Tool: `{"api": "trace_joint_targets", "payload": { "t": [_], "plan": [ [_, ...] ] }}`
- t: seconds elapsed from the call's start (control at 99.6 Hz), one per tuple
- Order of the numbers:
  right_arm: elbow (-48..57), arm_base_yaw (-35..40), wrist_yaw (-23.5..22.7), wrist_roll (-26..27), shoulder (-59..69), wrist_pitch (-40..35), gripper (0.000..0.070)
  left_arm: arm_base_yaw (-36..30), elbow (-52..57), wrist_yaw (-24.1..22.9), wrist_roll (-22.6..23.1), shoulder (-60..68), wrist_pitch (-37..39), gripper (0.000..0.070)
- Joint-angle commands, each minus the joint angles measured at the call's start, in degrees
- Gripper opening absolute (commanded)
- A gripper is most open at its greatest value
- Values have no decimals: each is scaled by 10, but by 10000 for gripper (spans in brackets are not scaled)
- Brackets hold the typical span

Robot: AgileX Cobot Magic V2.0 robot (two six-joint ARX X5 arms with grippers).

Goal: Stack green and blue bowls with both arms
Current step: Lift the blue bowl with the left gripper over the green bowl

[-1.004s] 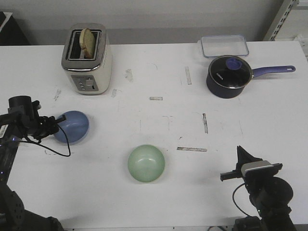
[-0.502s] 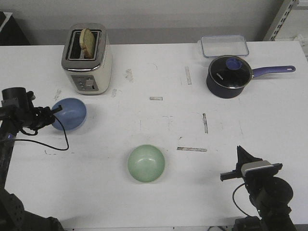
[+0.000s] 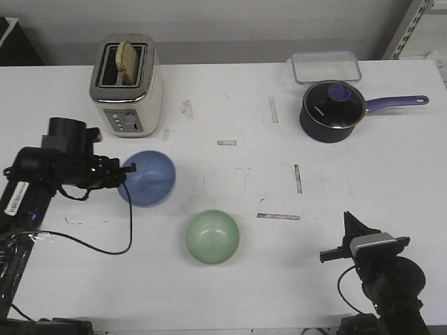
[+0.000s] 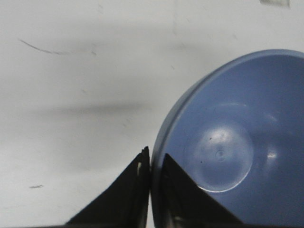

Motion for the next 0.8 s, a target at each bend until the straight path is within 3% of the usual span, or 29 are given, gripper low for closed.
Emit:
{"api": "trace_joint_targets", "payload": {
  "t": [0.0,0.251,0.361,0.793],
  "plan": [
    [0,2,2,6,3,5,0,-49,8,4,16,5,-12,0],
    [0,2,2,6,3,5,0,-212,8,0,40,19,-3,0],
    [0,2,2,6,3,5,0,-268,8,-30,43,56,1,0],
    [0,2,2,6,3,5,0,-293,8,-31,40,113,26,9]
  ]
}}
